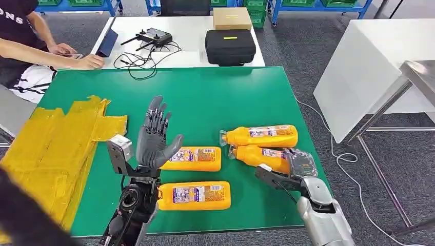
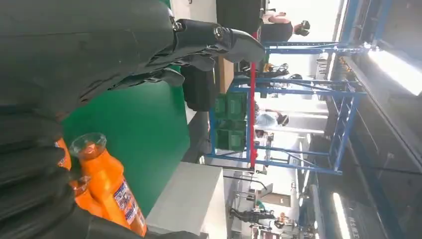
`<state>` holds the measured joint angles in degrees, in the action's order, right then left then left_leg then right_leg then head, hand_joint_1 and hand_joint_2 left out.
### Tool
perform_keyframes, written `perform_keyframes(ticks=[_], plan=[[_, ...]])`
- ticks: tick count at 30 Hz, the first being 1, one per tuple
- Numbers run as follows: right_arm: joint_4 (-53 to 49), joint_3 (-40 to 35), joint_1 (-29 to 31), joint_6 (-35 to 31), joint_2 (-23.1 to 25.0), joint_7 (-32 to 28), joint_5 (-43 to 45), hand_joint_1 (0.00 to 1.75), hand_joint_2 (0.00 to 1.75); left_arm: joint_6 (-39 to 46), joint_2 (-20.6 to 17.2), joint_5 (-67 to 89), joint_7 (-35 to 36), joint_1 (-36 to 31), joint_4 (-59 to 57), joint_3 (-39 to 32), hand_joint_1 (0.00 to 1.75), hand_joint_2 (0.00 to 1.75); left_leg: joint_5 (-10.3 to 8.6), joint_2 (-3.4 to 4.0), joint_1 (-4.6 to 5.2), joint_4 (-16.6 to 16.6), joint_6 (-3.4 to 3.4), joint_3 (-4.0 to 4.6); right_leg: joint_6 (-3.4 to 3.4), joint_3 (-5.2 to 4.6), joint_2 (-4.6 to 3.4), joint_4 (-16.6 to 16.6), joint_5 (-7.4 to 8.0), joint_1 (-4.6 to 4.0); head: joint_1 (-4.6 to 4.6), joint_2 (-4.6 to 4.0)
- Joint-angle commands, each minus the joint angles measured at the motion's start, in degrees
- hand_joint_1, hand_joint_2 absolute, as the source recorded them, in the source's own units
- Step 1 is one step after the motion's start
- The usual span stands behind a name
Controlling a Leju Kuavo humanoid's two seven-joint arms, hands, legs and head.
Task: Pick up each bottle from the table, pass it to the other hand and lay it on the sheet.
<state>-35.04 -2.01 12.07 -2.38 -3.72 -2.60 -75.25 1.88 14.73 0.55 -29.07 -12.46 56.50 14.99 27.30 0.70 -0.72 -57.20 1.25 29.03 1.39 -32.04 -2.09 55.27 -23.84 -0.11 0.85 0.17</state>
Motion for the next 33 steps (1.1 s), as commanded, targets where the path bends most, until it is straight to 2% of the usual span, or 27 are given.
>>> perform_keyframes(ticks=[1, 2, 4, 5, 7, 8, 9, 10, 11, 12, 13, 15, 16, 17, 20, 23, 30, 33], plan=[[6.59, 0.65, -3.38, 1.76, 1.35, -0.17, 0.71, 1.75, 1.75, 0.04, -1.34, -0.09, 0.36, -1.36, -4.05, 0.98, 0.00, 1.75, -0.16, -0.32, -0.03, -0.12, 0.00, 0.57, 0.02, -0.43, 0.39, 0.02, 0.11, -0.03, 0.00, 0.00], [6.59, 0.65, -3.38, 1.76, 1.35, -0.17, 0.71, 1.75, 1.75, 0.04, -1.34, -0.09, 0.36, -1.36, -4.05, 0.98, 0.00, 1.75, -0.27, -0.44, 0.00, -0.03, 0.00, 0.75, 0.02, -0.56, 0.55, -0.07, 0.18, 0.00, 0.02, 0.00], [6.59, 0.65, -3.38, 1.76, 1.35, -0.17, 0.71, 1.75, 1.75, 0.04, -1.34, -0.09, 0.36, -1.36, -4.05, 0.98, 0.00, 1.75, -0.09, -0.28, -0.03, -0.10, 0.02, 0.41, 0.04, -0.29, 0.34, 0.00, 0.04, -0.03, 0.00, 0.00], [6.59, 0.65, -3.38, 1.76, 1.35, -0.17, 0.71, 1.75, 1.75, 0.04, -1.34, -0.09, 0.36, -1.36, -4.05, 0.98, 0.00, 1.75, -0.27, -0.47, -0.01, -0.05, 0.01, 0.85, 0.05, -0.65, 0.58, -0.08, 0.18, -0.01, 0.00, 0.00], [6.59, 0.65, -3.38, 1.76, 1.35, -0.17, 0.71, 1.75, 1.75, 0.04, -1.34, -0.09, 0.36, -1.36, -4.05, 0.98, 0.00, 1.75, -0.06, -0.27, -0.03, -0.12, 0.02, 0.40, 0.05, -0.26, 0.33, 0.01, 0.02, -0.03, 0.02, 0.00], [6.59, 0.65, -3.38, 1.76, 1.35, -0.17, 0.71, 1.75, 1.75, 0.04, -1.34, -0.09, 0.36, -1.36, -4.05, 0.98, 0.00, 1.75, -0.22, -0.44, 0.00, -0.05, 0.01, 0.74, 0.06, -0.55, 0.55, -0.08, 0.13, 0.00, 0.00, 0.00], [-7.81, 15.05, -8.41, -12.64, 12.92, -14.57, 15.11, 1.75, 1.75, 2.27, -1.66, 2.61, -1.26, -0.03, -1.92, 1.42, 0.00, 1.75, -0.15, -0.37, -0.03, -0.07, 0.01, 0.59, 0.06, -0.41, 0.46, -0.07, 0.09, -0.03, 0.00, 0.00], [-24.78, 13.86, -7.65, -27.29, 15.21, -29.57, 36.71, 1.75, 1.75, 2.03, -2.01, 3.61, -0.58, 1.50, 0.90, 1.57, 0.00, 1.75, -0.25, -0.46, -0.02, -0.01, 0.01, 0.79, 0.05, -0.59, 0.57, -0.13, 0.17, -0.02, 0.02, 0.00], [-28.24, 11.99, -8.02, -26.87, 15.60, -25.96, 37.07, 1.75, 1.75, 1.94, -2.08, 3.85, -0.27, 1.87, 1.67, 1.60, 0.00, 1.75, -0.07, 0.12, -0.04, -0.10, -0.05, 0.60, 0.00, -0.60, -0.04, 0.04, 0.13, -0.03, 0.00, 0.00], [-37.96, 4.93, -8.87, -25.99, 15.40, -14.55, 34.65, 1.75, 1.75, 1.50, -2.27, 4.57, 1.04, 2.92, 4.14, 1.76, 0.00, 1.75, -0.07, 0.29, -0.01, -0.07, -0.07, 0.63, -0.01, -0.70, -0.19, 0.07, 0.16, 0.00, -0.04, 0.00], [-38.41, 3.58, -8.74, -26.98, 14.99, -14.09, 35.38, 1.75, 1.75, 1.29, -2.30, 4.71, 1.19, 2.88, 4.39, 1.81, 0.00, 1.75, -0.14, 0.19, 0.01, -0.08, -0.04, 0.84, 0.01, -0.74, -0.09, 0.08, 0.22, 0.04, -0.06, 0.00], [-37.35, 3.14, -8.68, -27.96, 14.76, -14.41, 35.91, 1.75, 1.75, 1.19, -2.25, 4.81, 1.36, 2.73, 4.42, 1.84, 0.00, 1.75, -0.01, 0.08, -0.12, -0.10, -0.01, 0.59, 0.01, -0.43, -0.10, 0.20, 0.02, 0.04, -0.33, 0.00], [-36.71, 2.85, -8.66, -28.50, 14.35, -14.83, 36.57, 1.75, 1.75, 1.16, -2.20, 4.83, 1.40, 2.60, 4.38, 1.79, 0.00, 1.75, -0.03, 0.23, -0.04, -0.06, -0.07, 0.89, -0.02, -0.76, -0.24, 0.25, 0.09, 0.13, -0.18, 0.00], [-35.63, 2.51, -8.69, -29.96, 13.94, -17.05, 38.31, 1.75, 1.75, 1.07, -2.20, 4.95, 1.42, 2.42, 4.18, 1.93, 0.00, 1.75, -0.28, -0.25, 0.03, 0.01, 0.10, 1.16, -0.02, -0.91, 0.24, 0.25, 0.07, 0.25, -0.04, 0.00], [-33.61, 1.66, -7.42, -31.50, 13.94, -19.98, 40.55, 1.75, 1.75, 0.82, -2.19, 5.19, 1.47, 2.20, 4.38, 1.93, 0.00, 1.75, -0.57, -0.77, -0.01, 0.01, -0.04, 1.43, 0.08, -1.19, 0.74, 0.16, 0.07, 0.12, -0.15, 0.00], [-33.48, 1.26, -6.56, -32.70, 14.39, -20.41, 41.12, 1.75, 1.75, 0.42, -2.23, 5.46, 1.70, 2.02, 4.61, 2.19, 0.00, 1.75, -0.53, -0.65, -0.01, -0.01, -0.04, 1.74, 0.07, -1.48, 0.57, 0.28, 0.12, 0.15, -0.13, 0.00], [-33.16, 0.87, -5.58, -33.54, 14.37, -20.87, 42.11, 1.75, 1.75, -0.31, -2.26, 5.77, 2.11, 1.56, 4.42, 2.73, 0.00, 1.75, -0.55, -0.82, 0.03, 0.05, -0.03, 1.94, 0.08, -1.65, 0.84, 0.23, 0.09, 0.18, -0.11, 0.00], [-27.89, -0.88, -1.77, -33.60, 14.30, -21.17, 42.48, 1.75, 1.75, -5.45, -2.02, 4.01, 3.01, 0.12, 3.65, 4.14, 0.00, 1.75, -0.57, -0.83, 0.05, 0.06, -0.03, 1.98, 0.08, -1.69, 0.86, 0.23, 0.09, 0.19, -0.11, 0.00]])
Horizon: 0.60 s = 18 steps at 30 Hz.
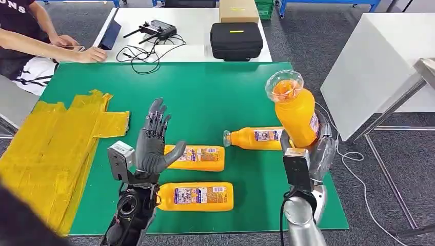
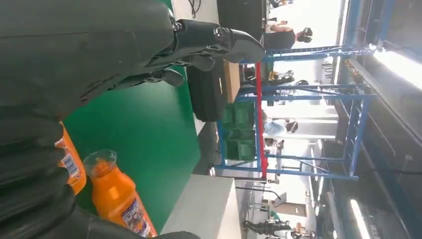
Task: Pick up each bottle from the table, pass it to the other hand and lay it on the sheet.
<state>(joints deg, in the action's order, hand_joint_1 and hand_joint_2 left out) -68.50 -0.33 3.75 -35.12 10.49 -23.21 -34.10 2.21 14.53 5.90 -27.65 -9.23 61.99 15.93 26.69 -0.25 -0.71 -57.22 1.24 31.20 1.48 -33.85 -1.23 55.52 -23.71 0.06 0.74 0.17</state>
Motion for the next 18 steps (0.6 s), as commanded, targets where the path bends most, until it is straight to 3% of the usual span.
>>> perform_keyframes(ticks=[1, 8, 18], plan=[[7.24, -3.30, 7.58, -0.47, 0.19, -0.76, 1.57, 1.75, 1.75, -7.88, -1.80, -2.29, 1.31, -3.24, -1.22, 3.77, 0.00, 1.75, 0.06, 0.15, 0.03, 0.07, -0.02, -0.19, -0.01, 0.12, -0.02, -0.01, -0.04, 0.01, -0.02, 0.00], [18.18, -14.06, 14.85, 6.25, 2.07, -2.96, 2.83, 1.75, 1.75, -11.12, -3.84, -1.26, 2.95, -3.13, 11.59, 9.10, 0.00, 1.75, 0.08, 0.34, -0.01, 0.00, -0.04, -0.05, -0.03, -0.08, -0.21, 0.05, 0.00, -0.04, 0.00, 0.00], [21.05, -27.43, 17.29, 13.22, 4.72, 0.26, -3.11, 1.75, 1.75, -9.23, -4.49, -1.43, 2.57, -4.24, 12.36, 10.46, 0.00, 1.75, 0.01, 0.16, 0.00, 0.08, -0.06, -0.09, -0.01, -0.01, -0.05, 0.03, -0.04, -0.04, -0.02, 0.00]])
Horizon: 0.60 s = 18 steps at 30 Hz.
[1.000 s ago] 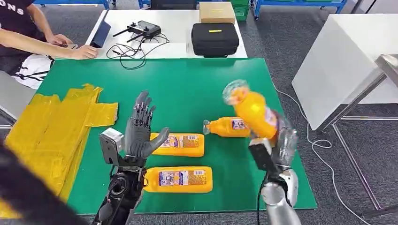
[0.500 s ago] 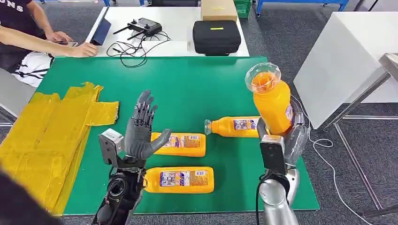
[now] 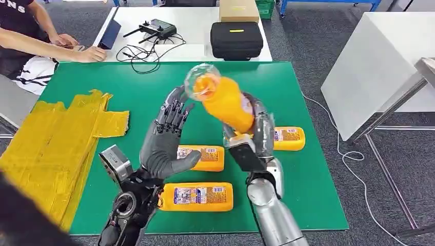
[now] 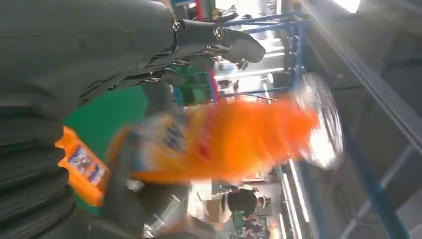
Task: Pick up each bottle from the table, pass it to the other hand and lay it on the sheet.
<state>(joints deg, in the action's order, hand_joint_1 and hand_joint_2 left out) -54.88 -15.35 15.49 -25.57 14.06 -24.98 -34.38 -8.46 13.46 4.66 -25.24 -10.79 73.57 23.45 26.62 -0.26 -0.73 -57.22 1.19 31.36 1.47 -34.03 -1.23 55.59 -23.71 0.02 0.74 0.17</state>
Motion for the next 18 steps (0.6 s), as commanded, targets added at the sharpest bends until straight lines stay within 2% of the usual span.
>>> perform_keyframes(ticks=[1, 3, 8, 11, 18], plan=[[7.59, -13.58, 5.69, 3.89, 1.50, 2.36, -3.71, 1.75, 1.75, 1.61, -3.40, -0.27, 0.18, -2.92, 0.67, 2.79, 0.00, 1.75, 0.07, 0.23, 0.01, 0.05, -0.02, -0.21, 0.00, 0.12, -0.13, -0.02, -0.01, -0.01, 0.00, 0.00], [7.51, -16.71, 5.44, 3.59, 1.96, 2.99, -6.40, 1.75, 1.75, 2.33, -3.20, -0.45, 0.36, -3.51, -0.05, 2.09, 0.00, 1.75, 0.03, 0.09, 0.03, 0.06, -0.01, -0.17, 0.01, 0.12, -0.01, -0.02, -0.03, 0.03, 0.00, 0.00], [6.82, -17.75, 5.07, 3.58, 1.48, 3.38, -6.83, 1.75, 1.75, 2.69, -3.09, -0.47, 0.32, -3.62, -0.42, 1.85, 0.00, 1.75, 0.02, 0.03, 0.00, 0.07, -0.03, -0.15, 0.00, 0.13, 0.04, -0.05, -0.03, 0.00, -0.04, 0.00], [4.76, -21.77, 3.24, 3.99, 0.91, 3.33, -9.01, 1.75, 1.75, 4.47, -2.99, -0.94, 0.30, -3.52, -1.51, 0.34, 0.00, 1.75, 0.05, 0.02, 0.03, 0.12, -0.03, -0.29, 0.00, 0.26, 0.09, -0.07, -0.08, 0.02, -0.02, 0.00], [3.55, -23.70, 2.52, 3.46, 0.11, 3.77, -9.60, 1.75, 1.75, 6.10, -2.97, -0.30, 0.17, -3.96, -2.77, -0.10, 0.00, 1.75, 0.03, -0.08, 0.02, 0.13, -0.04, -0.28, -0.01, 0.27, 0.21, -0.10, -0.09, 0.00, -0.02, 0.00]])
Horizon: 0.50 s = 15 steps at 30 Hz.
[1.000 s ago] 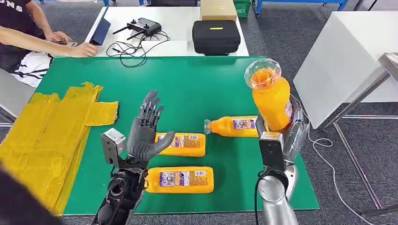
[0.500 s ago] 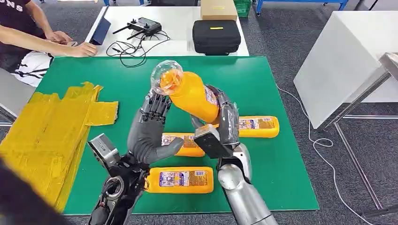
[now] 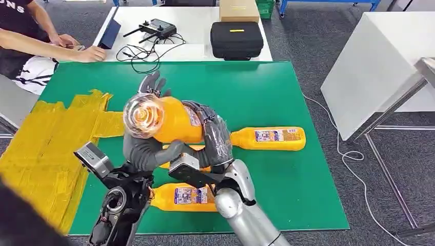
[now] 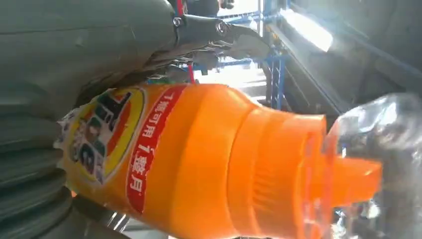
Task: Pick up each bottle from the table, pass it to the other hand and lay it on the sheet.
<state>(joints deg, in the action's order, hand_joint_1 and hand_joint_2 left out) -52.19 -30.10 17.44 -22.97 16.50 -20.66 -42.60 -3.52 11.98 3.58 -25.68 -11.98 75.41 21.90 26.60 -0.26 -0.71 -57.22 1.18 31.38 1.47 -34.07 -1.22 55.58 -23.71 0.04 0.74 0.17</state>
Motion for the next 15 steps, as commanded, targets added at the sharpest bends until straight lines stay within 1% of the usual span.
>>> perform_keyframes(ticks=[1, 5, 6, 9, 10, 11, 13, 14, 15], plan=[[-0.14, -9.96, 0.01, 0.36, -2.88, -0.76, -1.93, 1.75, 1.75, 2.08, -1.48, 0.94, 0.90, -3.02, -5.49, 1.24, 0.00, 1.75, 0.03, -0.04, 0.01, 0.10, -0.01, -0.21, 0.00, 0.20, 0.13, -0.06, -0.06, 0.00, 0.00, 0.00], [-5.51, -12.80, -3.22, -2.74, -6.18, 0.13, -2.81, 1.75, 1.75, 5.75, -1.29, 1.77, -0.25, -4.25, -11.06, -0.91, 0.00, 1.75, 0.09, -0.12, 0.02, 0.29, -0.02, -0.62, 0.00, 0.62, 0.34, -0.21, -0.17, -0.02, 0.00, 0.00], [-6.48, -13.18, -3.77, -3.05, -6.82, 0.16, -2.58, 1.75, 1.75, 6.23, -1.30, 1.72, -0.72, -4.52, -12.12, -1.43, 0.00, 1.75, 0.04, -0.14, 0.00, 0.22, -0.01, -0.43, 0.01, 0.46, 0.29, -0.18, -0.11, -0.03, -0.02, 0.00], [-7.84, -14.11, -4.21, -4.00, -7.60, 0.43, -2.84, 1.75, 1.75, 7.75, -0.94, 1.94, -1.47, -5.05, -14.00, -3.25, 0.00, 1.75, 0.04, -0.26, 0.02, 0.30, 0.00, -0.55, 0.02, 0.60, 0.43, -0.25, -0.15, -0.02, 0.00, 0.00], [-7.95, -14.18, -4.20, -4.07, -7.57, 0.66, -2.96, 1.75, 1.75, 7.94, -0.78, 1.99, -1.56, -5.01, -13.94, -3.70, 0.00, 1.75, 0.02, -0.11, 0.01, 0.14, 0.00, -0.26, 0.01, 0.28, 0.20, -0.12, -0.07, -0.01, -0.02, 0.00], [-7.97, -14.20, -4.18, -4.19, -7.51, 0.91, -3.18, 1.75, 1.75, 8.32, -0.66, 2.04, -1.61, -4.95, -13.81, -4.02, 0.00, 1.75, 0.06, -0.12, 0.01, 0.18, 0.00, -0.37, 0.02, 0.40, 0.25, -0.14, -0.11, -0.01, 0.00, 0.00], [-7.67, -13.95, -4.00, -4.05, -7.28, 1.61, -3.48, 1.75, 1.75, 9.12, -0.36, 2.14, -1.63, -4.43, -12.90, -4.88, 0.00, 1.75, 0.06, -0.03, 0.02, 0.11, 0.00, -0.24, 0.01, 0.25, 0.14, -0.07, -0.08, 0.00, -0.02, 0.00], [-7.41, -13.57, -3.91, -4.27, -7.23, 1.89, -3.63, 1.75, 1.75, 9.84, -0.06, 1.88, -1.83, -3.96, -12.13, -5.66, 0.16, 1.75, 0.07, 0.00, -0.01, 0.12, -0.02, -0.29, 0.00, 0.29, 0.13, -0.09, -0.08, -0.03, -0.04, 0.00], [-7.39, -13.37, -3.89, -4.40, -7.25, 1.94, -3.57, 1.75, 1.75, 9.93, -0.06, 1.82, -2.01, -3.83, -11.85, -5.74, 1.75, 1.75, 0.04, 0.00, 0.01, 0.09, -0.01, -0.17, 0.00, 0.18, 0.09, -0.07, -0.05, 0.00, 0.00, 0.00]])
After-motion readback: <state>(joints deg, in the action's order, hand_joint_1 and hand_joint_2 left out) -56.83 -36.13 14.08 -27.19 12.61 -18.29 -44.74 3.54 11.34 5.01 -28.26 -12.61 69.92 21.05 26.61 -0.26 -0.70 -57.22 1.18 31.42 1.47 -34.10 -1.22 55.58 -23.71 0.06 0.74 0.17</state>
